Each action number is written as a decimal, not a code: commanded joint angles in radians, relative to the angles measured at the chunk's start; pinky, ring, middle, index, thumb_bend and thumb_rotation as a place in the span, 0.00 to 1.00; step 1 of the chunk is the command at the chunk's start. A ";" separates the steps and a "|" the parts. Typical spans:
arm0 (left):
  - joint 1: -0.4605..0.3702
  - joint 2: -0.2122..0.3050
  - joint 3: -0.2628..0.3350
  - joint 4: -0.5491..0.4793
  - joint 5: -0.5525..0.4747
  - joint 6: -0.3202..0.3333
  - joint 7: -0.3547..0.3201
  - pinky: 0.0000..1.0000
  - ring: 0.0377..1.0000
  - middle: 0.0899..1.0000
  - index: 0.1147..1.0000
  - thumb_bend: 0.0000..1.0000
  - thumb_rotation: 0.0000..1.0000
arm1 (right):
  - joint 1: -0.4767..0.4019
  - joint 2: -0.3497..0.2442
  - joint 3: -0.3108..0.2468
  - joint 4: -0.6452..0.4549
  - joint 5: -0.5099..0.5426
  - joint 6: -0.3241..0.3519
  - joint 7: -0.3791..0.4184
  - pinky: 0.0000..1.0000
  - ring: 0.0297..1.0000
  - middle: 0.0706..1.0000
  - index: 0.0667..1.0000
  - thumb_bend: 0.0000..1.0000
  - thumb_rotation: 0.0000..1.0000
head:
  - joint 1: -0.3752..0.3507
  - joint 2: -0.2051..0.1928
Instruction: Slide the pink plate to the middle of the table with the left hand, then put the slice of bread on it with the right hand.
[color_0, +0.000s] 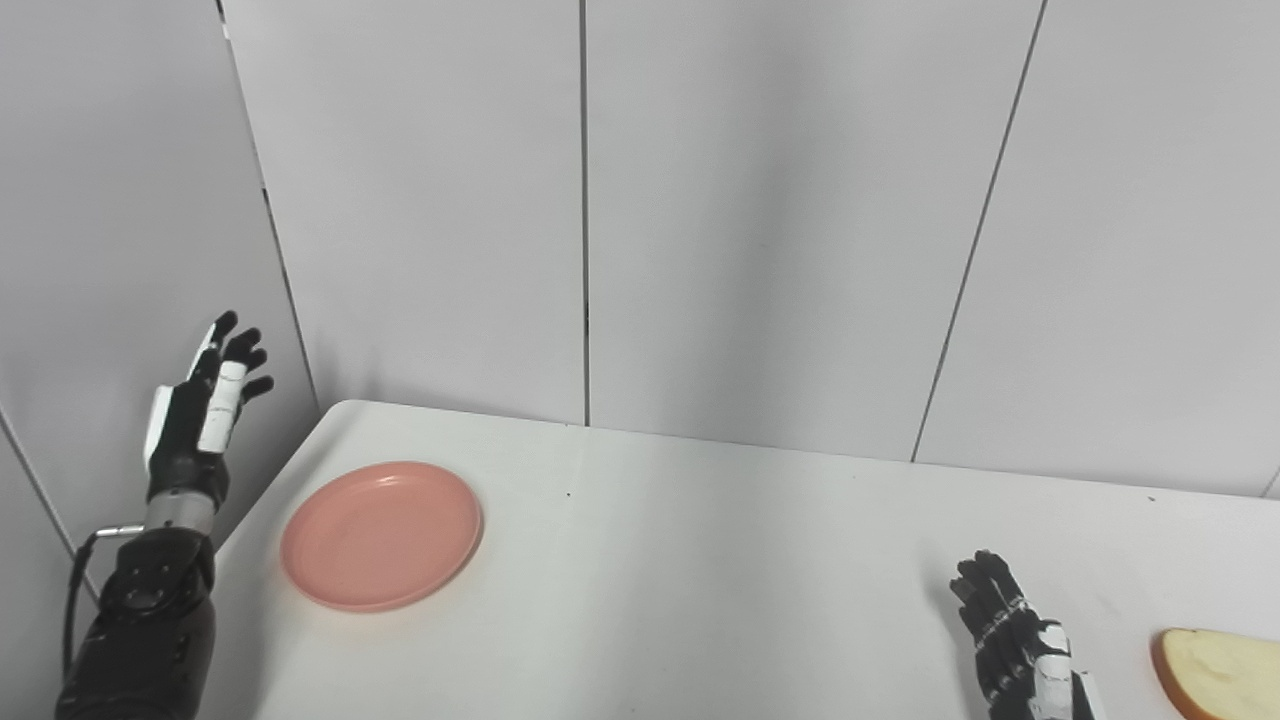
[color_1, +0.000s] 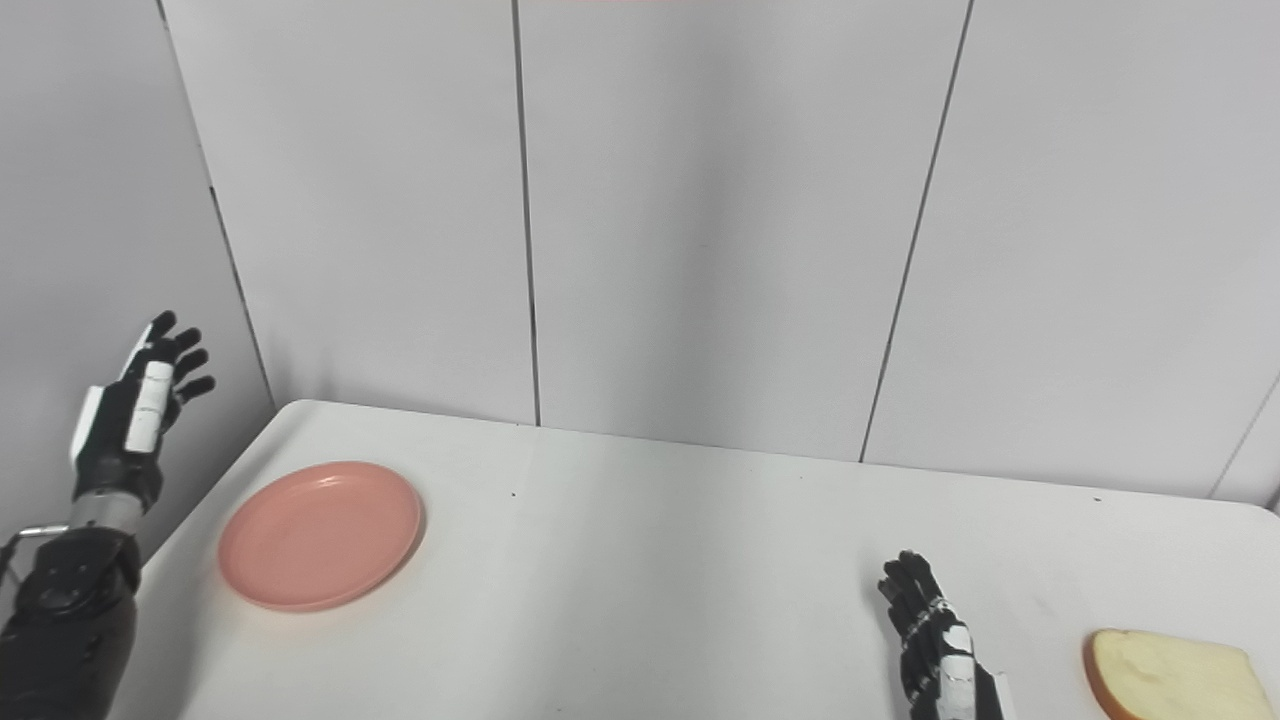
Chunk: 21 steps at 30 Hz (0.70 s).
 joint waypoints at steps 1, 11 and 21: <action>-0.060 0.026 0.009 0.019 -0.012 -0.047 0.006 0.80 0.87 0.90 0.96 0.96 0.92 | 0.126 0.031 0.014 0.084 0.005 0.026 -0.002 0.98 0.91 0.88 0.88 0.77 1.00 | 0.000 0.001; -0.052 -0.022 0.017 0.132 -0.045 -0.048 0.011 0.80 0.86 0.91 0.97 0.91 0.89 | 0.135 0.032 0.017 0.067 0.009 0.033 -0.001 0.97 0.90 0.88 0.88 0.77 0.99 | -0.006 0.011; -0.044 -0.072 -0.009 0.181 -0.046 -0.045 0.011 0.77 0.85 0.91 0.96 0.96 0.88 | 0.142 0.030 0.025 0.058 0.002 0.030 -0.002 0.95 0.89 0.86 0.86 0.78 0.99 | -0.018 0.021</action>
